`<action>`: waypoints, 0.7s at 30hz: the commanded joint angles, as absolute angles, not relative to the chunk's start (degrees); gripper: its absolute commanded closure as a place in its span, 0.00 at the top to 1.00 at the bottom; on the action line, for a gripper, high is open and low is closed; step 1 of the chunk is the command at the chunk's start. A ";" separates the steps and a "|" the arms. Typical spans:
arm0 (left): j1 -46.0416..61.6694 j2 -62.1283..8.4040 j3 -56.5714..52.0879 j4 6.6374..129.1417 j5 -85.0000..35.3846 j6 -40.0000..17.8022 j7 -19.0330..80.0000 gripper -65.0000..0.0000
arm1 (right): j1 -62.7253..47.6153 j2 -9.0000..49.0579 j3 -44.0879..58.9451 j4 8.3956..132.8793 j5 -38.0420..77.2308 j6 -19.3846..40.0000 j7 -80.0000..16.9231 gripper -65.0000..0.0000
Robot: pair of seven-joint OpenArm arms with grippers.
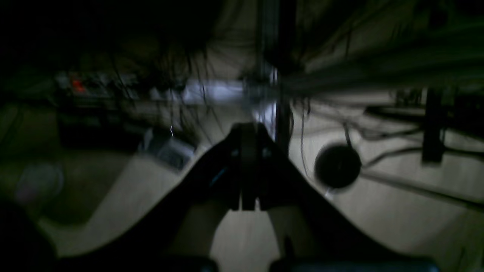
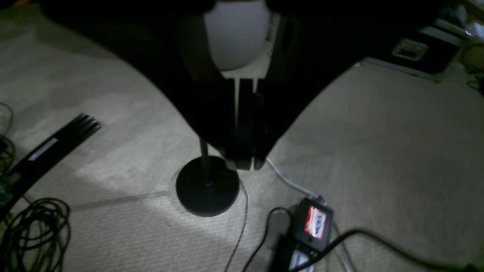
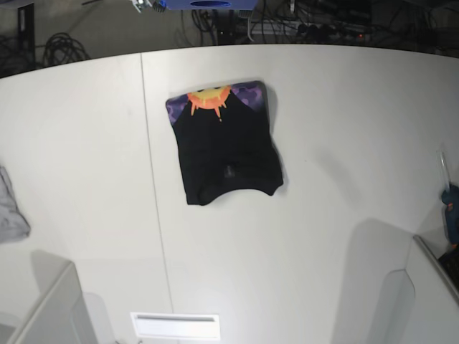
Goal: Fold the T-shirt properly
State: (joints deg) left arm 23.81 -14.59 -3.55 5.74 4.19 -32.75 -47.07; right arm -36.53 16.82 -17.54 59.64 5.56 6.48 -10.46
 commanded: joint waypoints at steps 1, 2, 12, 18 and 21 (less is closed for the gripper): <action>23.08 -15.08 -3.38 5.05 5.67 -33.01 -46.11 0.00 | -36.88 16.75 -17.45 57.10 5.41 6.64 -10.95 0.00; 21.58 -14.99 -3.38 4.70 6.64 -33.01 -43.56 0.00 | -35.65 15.96 -17.45 54.11 5.41 6.64 -10.95 0.00; 12.26 -12.53 -3.38 4.35 14.37 -32.92 -22.64 0.00 | -19.82 9.54 -17.36 15.87 5.49 6.46 9.63 0.00; 12.00 -11.74 -3.47 4.70 15.16 -31.08 -22.11 0.00 | -15.08 7.87 -17.36 6.81 5.49 6.20 18.51 0.00; 11.91 -10.68 -3.47 4.97 15.34 -26.68 -22.20 0.00 | -14.55 7.78 -17.36 6.81 6.90 6.20 18.59 0.00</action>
